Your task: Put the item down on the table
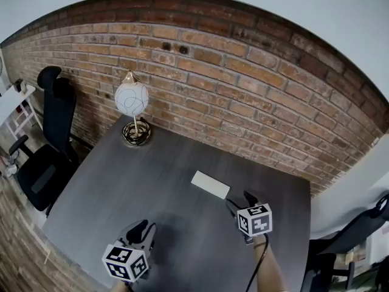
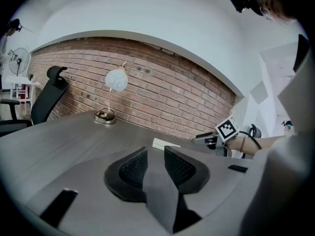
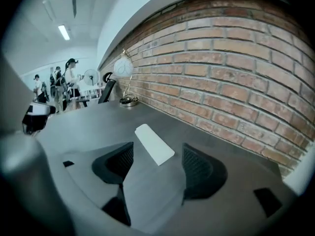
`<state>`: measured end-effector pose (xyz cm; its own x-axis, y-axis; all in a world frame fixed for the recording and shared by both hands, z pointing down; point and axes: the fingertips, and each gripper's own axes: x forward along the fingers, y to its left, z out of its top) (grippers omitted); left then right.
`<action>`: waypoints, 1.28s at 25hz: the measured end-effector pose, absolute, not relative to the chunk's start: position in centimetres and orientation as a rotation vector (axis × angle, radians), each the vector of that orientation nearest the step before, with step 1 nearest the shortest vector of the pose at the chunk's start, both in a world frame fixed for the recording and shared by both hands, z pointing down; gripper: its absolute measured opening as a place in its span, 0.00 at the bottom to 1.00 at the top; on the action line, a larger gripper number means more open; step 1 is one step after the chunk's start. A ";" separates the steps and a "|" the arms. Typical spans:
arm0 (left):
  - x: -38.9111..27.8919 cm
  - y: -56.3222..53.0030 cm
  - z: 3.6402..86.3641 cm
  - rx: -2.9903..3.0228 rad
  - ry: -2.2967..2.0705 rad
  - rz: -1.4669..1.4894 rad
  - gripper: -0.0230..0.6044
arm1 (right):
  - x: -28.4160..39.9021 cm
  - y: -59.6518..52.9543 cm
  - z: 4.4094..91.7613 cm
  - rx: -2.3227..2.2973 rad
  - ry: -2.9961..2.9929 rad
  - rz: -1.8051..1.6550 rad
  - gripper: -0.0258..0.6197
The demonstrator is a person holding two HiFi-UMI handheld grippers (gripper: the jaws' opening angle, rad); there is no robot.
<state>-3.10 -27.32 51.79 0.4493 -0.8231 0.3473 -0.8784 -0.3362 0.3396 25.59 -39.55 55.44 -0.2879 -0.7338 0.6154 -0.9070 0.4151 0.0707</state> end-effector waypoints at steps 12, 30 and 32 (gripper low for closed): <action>-0.4 -27.0 44.8 2.336 -1.486 0.079 0.22 | 26.7 -31.2 47.5 1.801 -2.138 0.523 0.41; 1.6 -29.1 40.0 2.505 -1.394 0.076 0.21 | 25.3 -22.4 41.4 2.202 -1.958 0.412 0.10; 1.6 -29.1 40.2 2.502 -1.384 0.080 0.21 | 25.2 -21.9 41.8 2.215 -1.936 0.419 0.10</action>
